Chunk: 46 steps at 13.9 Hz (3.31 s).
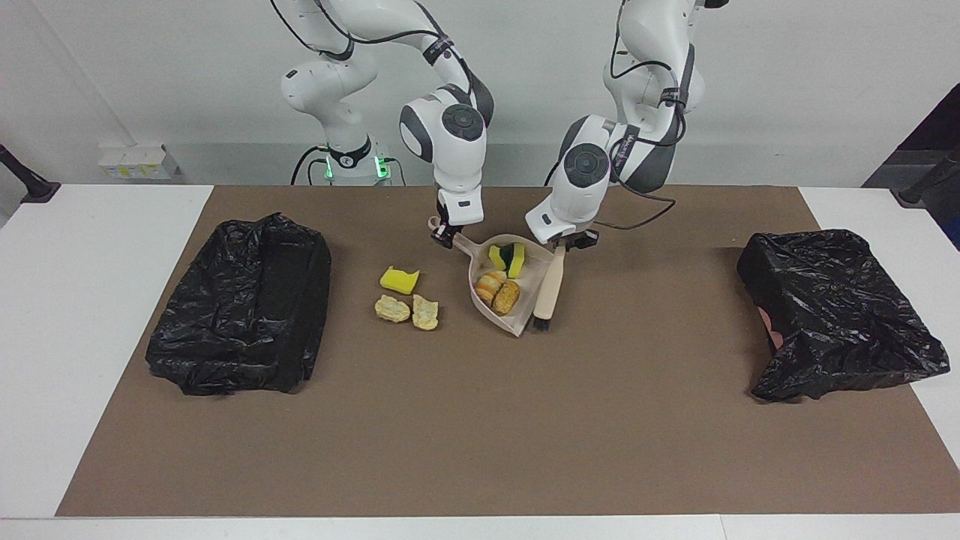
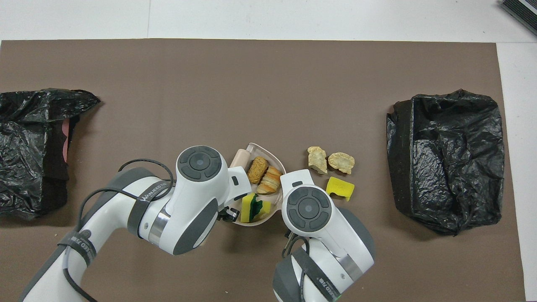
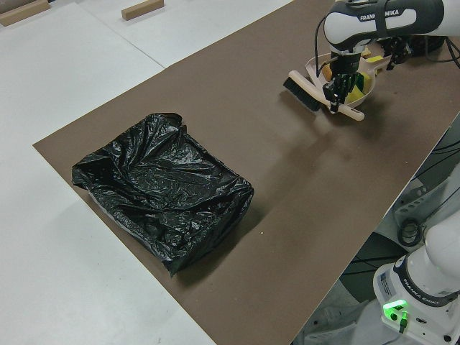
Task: Sweep and dump trash in bin
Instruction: 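Carry the loaded dustpan to the nearby black bag with the right gripper, then tip the dustpan into the bag while the left gripper withdraws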
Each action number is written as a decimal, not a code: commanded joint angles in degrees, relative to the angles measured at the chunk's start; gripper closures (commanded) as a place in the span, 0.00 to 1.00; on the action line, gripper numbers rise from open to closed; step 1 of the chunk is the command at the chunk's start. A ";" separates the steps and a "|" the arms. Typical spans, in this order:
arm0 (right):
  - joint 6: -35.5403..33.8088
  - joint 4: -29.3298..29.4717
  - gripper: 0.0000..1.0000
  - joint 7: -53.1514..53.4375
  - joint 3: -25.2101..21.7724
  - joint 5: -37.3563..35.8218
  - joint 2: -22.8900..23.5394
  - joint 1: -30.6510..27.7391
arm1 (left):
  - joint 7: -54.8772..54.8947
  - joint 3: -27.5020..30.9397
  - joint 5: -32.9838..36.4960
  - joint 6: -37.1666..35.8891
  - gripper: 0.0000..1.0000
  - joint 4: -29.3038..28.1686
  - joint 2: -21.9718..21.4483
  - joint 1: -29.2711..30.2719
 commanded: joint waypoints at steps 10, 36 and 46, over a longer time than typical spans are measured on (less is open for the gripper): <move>-19.27 12.13 1.00 -40.85 -0.57 -2.82 -9.64 -40.17 | -13.82 -1.12 -11.02 18.84 1.00 -20.63 -12.08 -10.80; -32.51 19.93 1.00 -58.14 1.09 -51.53 -5.77 -29.05 | 14.90 -0.25 -4.27 -3.90 0.00 18.55 -0.83 20.82; -29.30 22.67 1.00 25.46 8.65 -6.19 1.32 -21.15 | 26.70 -0.85 3.18 -13.84 0.00 19.52 -7.07 31.56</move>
